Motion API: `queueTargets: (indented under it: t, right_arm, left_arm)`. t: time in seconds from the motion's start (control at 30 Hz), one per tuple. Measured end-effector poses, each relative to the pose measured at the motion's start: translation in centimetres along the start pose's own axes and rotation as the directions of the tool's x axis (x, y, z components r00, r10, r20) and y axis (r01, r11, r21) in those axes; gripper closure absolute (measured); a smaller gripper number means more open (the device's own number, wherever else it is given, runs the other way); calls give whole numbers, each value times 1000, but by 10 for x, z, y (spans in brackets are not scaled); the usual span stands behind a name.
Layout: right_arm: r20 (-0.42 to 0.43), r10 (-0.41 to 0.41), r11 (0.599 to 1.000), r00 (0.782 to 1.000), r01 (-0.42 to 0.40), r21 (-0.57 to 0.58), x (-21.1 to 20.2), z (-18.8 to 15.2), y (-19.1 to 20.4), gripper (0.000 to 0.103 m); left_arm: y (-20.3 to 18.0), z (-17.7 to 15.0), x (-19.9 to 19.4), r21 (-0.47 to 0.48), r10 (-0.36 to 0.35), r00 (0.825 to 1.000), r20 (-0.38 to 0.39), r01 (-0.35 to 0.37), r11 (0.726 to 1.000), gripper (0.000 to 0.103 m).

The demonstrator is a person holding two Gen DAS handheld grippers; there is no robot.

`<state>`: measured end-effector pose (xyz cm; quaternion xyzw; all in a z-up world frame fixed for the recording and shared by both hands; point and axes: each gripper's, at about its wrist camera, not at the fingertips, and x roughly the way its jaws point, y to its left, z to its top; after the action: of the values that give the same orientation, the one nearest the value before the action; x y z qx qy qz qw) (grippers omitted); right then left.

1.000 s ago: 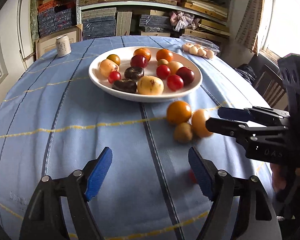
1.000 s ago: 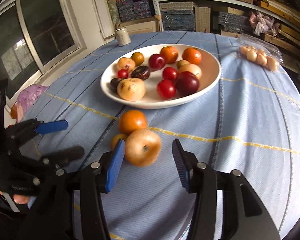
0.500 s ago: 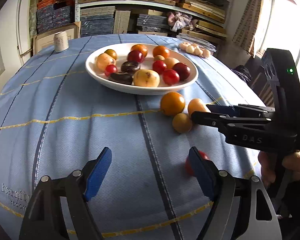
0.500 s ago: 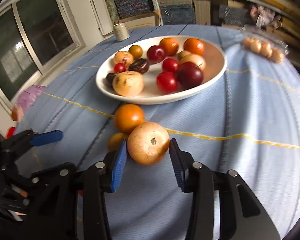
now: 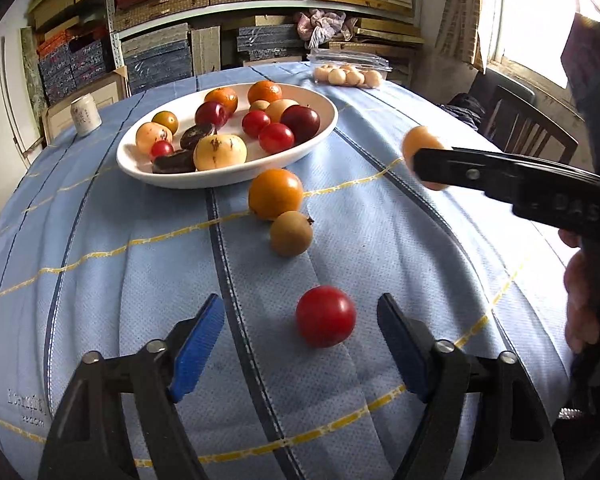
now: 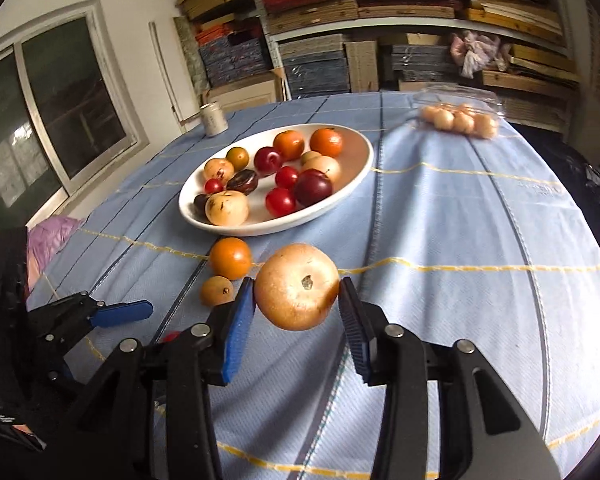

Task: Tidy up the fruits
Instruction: 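Grasp a red tomato with the left tool while the right tool grasps a pale yellow fruit, then carry the tomato and pale yellow fruit onto the white plate and open both tools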

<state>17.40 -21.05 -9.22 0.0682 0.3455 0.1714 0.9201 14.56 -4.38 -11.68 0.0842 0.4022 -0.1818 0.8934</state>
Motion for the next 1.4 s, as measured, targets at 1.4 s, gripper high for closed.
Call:
queueTargets:
  t: [1.4]
  right_arm:
    - [7,-13,991,1000,13,-133,-2,71,30,61]
  left_arm:
    - [75,79,-36,-131,54,992,114,-39,991,73]
